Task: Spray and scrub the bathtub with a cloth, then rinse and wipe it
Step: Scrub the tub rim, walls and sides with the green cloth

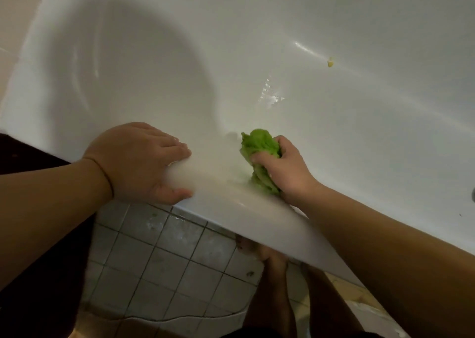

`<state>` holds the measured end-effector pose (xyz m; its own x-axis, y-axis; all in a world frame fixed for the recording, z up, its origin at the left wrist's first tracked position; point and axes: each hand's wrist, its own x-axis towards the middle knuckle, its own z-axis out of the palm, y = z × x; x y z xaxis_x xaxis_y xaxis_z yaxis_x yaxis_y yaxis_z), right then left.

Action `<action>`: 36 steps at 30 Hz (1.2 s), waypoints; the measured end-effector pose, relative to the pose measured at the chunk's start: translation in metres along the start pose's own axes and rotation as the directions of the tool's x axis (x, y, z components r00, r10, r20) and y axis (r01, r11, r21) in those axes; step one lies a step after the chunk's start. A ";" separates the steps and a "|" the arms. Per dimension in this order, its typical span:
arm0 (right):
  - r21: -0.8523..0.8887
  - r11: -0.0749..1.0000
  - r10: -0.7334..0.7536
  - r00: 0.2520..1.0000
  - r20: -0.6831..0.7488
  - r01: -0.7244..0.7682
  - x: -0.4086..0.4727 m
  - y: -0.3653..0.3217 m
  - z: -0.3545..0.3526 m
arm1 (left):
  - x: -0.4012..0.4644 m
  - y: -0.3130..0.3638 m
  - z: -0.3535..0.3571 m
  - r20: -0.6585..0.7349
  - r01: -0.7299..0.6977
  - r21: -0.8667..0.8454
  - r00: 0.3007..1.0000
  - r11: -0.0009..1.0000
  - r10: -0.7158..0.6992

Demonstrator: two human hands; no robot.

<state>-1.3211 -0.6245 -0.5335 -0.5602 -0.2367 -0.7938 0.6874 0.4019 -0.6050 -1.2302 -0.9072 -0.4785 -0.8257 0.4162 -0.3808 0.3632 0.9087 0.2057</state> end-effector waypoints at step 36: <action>-0.645 0.728 -0.013 0.945 0.325 0.232 0.037 0.024 -0.012 | -0.004 -0.004 0.004 -0.083 0.019 0.027 0.996 0.999 -0.017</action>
<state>-1.3307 -0.6130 -0.5768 -0.3883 -0.5170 -0.7629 0.0724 0.8082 -0.5845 -1.2264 -0.9124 -0.4816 -0.8645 0.3969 -0.3084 0.3591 0.9170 0.1736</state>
